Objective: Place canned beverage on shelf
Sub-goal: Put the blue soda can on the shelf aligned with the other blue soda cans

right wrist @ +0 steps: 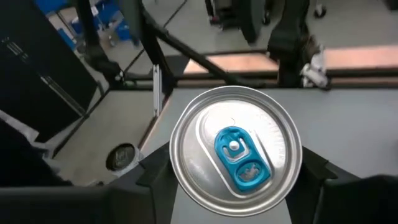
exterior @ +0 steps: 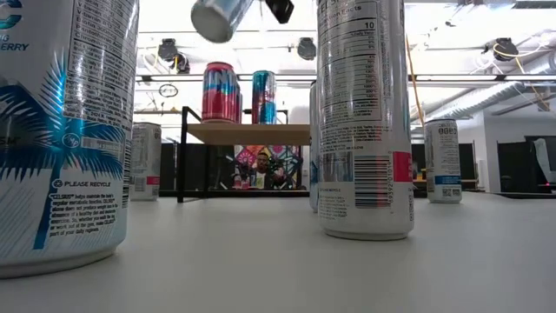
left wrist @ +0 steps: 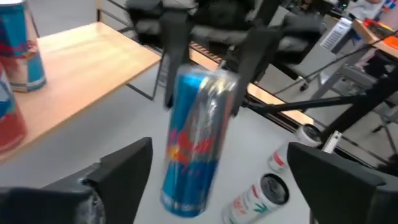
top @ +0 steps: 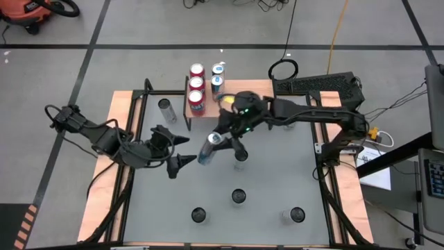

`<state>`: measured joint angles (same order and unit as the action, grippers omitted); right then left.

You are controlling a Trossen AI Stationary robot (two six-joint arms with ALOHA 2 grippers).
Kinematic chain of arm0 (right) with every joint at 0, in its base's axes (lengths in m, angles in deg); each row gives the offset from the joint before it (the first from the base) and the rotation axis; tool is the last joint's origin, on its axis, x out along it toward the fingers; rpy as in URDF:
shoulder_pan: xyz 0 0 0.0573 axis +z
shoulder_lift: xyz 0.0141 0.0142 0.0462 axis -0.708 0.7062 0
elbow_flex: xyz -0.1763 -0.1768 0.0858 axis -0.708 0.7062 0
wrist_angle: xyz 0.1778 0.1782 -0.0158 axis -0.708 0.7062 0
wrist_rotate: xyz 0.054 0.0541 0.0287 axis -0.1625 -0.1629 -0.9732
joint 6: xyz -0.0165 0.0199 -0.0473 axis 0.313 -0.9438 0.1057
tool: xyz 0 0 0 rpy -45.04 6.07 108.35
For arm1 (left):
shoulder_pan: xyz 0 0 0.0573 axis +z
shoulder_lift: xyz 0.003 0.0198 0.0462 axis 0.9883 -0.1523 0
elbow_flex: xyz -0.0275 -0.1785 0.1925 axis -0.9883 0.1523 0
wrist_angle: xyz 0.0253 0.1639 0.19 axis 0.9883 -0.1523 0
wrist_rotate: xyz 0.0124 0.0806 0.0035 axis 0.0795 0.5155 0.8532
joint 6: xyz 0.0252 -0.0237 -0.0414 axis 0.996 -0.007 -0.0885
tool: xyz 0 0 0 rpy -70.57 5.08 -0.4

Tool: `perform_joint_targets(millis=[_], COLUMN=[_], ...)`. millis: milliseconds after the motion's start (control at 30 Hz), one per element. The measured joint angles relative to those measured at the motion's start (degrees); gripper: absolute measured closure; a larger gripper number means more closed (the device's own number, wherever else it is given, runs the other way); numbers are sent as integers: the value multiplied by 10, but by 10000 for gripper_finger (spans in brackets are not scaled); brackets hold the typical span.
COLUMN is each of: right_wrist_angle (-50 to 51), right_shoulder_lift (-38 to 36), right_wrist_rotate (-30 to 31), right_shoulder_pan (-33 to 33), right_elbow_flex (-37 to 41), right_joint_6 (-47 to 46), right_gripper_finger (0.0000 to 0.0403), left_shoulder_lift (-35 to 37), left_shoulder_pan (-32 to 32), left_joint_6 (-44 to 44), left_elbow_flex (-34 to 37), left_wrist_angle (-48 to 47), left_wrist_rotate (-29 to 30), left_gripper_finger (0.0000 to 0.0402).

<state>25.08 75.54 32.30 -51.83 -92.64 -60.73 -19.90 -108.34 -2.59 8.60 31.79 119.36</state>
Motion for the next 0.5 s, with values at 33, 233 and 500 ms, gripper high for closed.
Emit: perform_joint_targets(millis=[33,233,500], right_wrist_angle=[-2,-24,-68], right_shoulder_lift=[-9,-53,-63], right_wrist_rotate=[0,-19,-80], right_shoulder_pan=[-3,-23,-50], right_elbow_flex=[0,0,-1], right_joint_6=[0,-2,-54], right_gripper_finger=[213,215,215], left_shoulder_lift=[0,-4,-12], left_shoulder_pan=[5,38,82], left_joint_6=[1,11,84], left_elbow_flex=[0,2,2], left_wrist_angle=[-1,-2,31], left_wrist_rotate=[0,-18,-59], left_gripper_finger=[19,4,4])
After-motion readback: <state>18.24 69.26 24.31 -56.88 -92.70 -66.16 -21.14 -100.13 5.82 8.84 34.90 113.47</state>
